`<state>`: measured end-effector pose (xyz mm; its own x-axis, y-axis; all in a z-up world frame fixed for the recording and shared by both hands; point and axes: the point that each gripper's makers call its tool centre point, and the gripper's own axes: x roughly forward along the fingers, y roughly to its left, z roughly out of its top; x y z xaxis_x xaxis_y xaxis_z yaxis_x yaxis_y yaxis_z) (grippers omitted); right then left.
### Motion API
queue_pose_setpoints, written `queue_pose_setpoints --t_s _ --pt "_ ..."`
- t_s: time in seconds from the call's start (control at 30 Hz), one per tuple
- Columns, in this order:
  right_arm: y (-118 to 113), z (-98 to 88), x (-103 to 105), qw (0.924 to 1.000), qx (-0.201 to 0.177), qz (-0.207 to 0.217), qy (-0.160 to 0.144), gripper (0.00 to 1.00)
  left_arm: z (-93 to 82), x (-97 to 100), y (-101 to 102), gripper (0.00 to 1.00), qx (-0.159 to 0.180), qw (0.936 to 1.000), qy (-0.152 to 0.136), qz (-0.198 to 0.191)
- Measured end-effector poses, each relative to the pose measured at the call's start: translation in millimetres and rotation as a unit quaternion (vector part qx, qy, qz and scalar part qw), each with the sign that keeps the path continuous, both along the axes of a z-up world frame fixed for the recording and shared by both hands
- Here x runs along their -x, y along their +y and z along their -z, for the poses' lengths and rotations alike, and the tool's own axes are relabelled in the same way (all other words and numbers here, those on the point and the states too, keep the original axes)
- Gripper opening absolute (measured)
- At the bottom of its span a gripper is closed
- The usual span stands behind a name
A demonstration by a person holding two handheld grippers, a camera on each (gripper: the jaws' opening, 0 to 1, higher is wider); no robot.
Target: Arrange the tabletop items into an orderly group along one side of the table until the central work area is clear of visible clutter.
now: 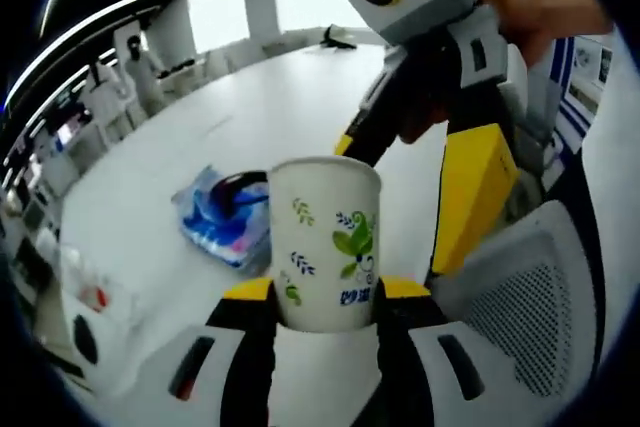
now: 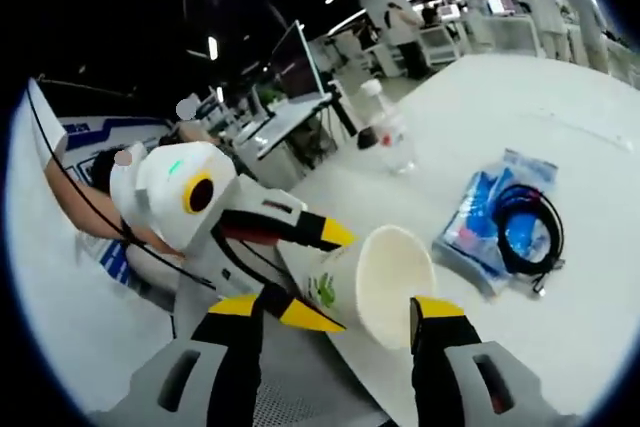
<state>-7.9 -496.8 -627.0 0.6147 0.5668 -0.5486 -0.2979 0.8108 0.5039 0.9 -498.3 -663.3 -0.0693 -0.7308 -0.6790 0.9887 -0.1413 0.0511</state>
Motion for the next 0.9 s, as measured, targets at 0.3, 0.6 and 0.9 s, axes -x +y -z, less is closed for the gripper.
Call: queue_pose_setpoints --t_s 0.3,0.6,0.9 --pt "4 1.3 4 0.9997 -0.023 0.008 0.003 0.42 0.7 16.4 -3 0.38 0.001 0.9995 -0.009 0.032" --pt "8 1.4 7 0.9993 -0.037 0.01 0.001 0.29 -1.6 26.5 -1 0.38 0.001 0.9979 -0.021 0.061" --pt "10 1.8 9 0.9988 -0.045 0.016 0.007 0.13 0.0 31.0 -1 0.38 -0.001 0.9965 -0.028 0.078"
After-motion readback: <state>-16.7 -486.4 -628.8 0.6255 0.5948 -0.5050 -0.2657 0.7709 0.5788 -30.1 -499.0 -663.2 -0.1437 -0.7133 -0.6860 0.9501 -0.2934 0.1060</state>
